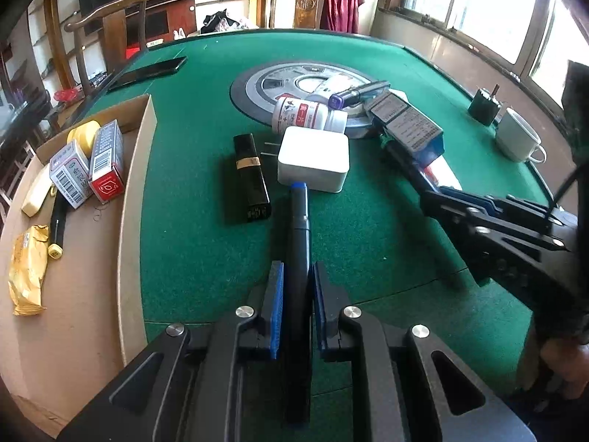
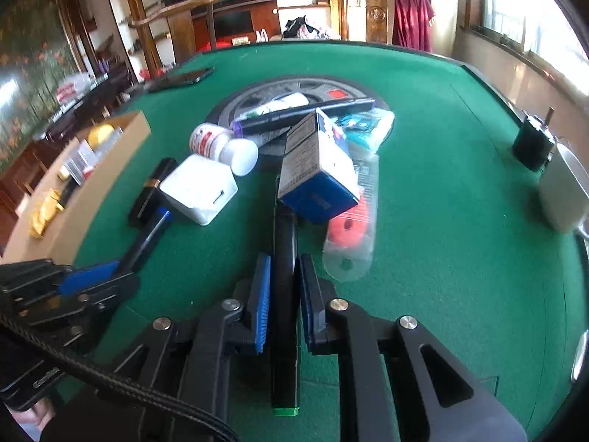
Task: Organize objects
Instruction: 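Grasp a black marker with the left gripper while the right gripper grasps another black marker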
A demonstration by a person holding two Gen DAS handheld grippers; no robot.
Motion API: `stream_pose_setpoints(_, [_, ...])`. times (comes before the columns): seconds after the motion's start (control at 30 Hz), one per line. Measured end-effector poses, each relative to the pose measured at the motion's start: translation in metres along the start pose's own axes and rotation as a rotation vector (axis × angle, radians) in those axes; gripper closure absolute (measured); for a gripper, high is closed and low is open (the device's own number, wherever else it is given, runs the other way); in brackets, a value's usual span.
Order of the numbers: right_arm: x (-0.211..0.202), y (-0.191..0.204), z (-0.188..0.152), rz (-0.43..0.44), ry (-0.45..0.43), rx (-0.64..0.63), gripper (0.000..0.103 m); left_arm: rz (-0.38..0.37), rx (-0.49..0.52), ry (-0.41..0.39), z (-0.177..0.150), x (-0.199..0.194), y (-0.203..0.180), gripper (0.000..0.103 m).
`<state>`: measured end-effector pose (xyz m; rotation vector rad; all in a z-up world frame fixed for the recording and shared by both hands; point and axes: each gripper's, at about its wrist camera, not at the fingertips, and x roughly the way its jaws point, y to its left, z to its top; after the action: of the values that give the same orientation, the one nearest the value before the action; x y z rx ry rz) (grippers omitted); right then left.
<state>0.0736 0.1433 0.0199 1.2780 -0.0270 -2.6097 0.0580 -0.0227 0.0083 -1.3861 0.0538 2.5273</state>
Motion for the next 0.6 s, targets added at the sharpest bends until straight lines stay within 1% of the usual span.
stream_pose_setpoints(0.13, [-0.012,0.003,-0.006,0.042,-0.017,0.005,0.091,-0.042,-0.016,-0.009,-0.002,-0.002,0.0,0.091])
stream_pose_setpoints(0.27, [-0.015,0.012,-0.015,0.102,-0.006,0.012,0.091,-0.052,-0.018,-0.033,-0.003,-0.009,0.0,0.091])
stream_pose_setpoints(0.6, [-0.022,0.031,-0.019,0.141,-0.018,-0.003,0.091,-0.071,-0.057,-0.09,-0.004,-0.036,0.013,0.091])
